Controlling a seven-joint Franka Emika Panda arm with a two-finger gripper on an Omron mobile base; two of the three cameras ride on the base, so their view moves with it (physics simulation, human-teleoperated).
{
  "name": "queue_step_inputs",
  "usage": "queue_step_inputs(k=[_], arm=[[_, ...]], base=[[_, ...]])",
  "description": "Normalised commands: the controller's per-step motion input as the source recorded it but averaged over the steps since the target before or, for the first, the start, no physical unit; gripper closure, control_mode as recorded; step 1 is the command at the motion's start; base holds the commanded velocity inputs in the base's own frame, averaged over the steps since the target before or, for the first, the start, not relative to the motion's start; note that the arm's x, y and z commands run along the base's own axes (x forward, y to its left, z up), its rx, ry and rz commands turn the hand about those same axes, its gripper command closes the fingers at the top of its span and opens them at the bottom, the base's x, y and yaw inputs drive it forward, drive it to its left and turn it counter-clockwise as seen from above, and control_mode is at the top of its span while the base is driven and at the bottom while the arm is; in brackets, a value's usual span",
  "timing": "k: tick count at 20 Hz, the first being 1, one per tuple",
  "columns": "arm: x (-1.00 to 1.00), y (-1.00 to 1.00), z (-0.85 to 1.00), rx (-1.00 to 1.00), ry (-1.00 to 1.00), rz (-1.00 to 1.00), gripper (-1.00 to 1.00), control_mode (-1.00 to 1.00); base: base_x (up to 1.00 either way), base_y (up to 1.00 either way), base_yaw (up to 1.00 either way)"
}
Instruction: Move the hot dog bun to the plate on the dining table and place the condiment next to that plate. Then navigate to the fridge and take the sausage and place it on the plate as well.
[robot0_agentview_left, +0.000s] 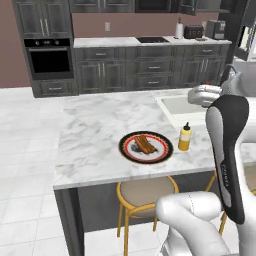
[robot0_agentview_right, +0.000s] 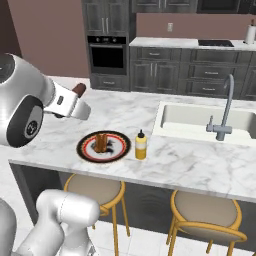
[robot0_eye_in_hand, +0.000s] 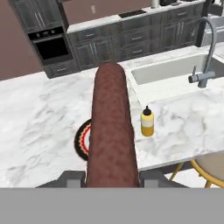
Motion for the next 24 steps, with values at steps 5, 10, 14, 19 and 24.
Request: queue_step_inputs(k=[5, 10, 14, 19, 24], arm=[[0.84, 0.05, -0.58, 0.04, 0.48, 0.19, 1.00, -1.00], [0.53, 0.05, -0.72, 0.00, 0.39, 0.17, 1.00, -1.00], [0.17, 0.01, -0.67, 0.00, 0.25, 0.05, 1.00, -1.00], [0.03, 0.06, -0.54, -0.03, 0.07, 0.00, 1.00, -1.00], [0.03, 0.05, -0.30, -0.04, -0.02, 0.00, 1.00, -1.00]], base=[[0.00, 0.00, 0.00], [0.00, 0.00, 0.00], [0.00, 0.00, 0.00], [0.00, 0.00, 0.00], [0.00, 0.00, 0.00]])
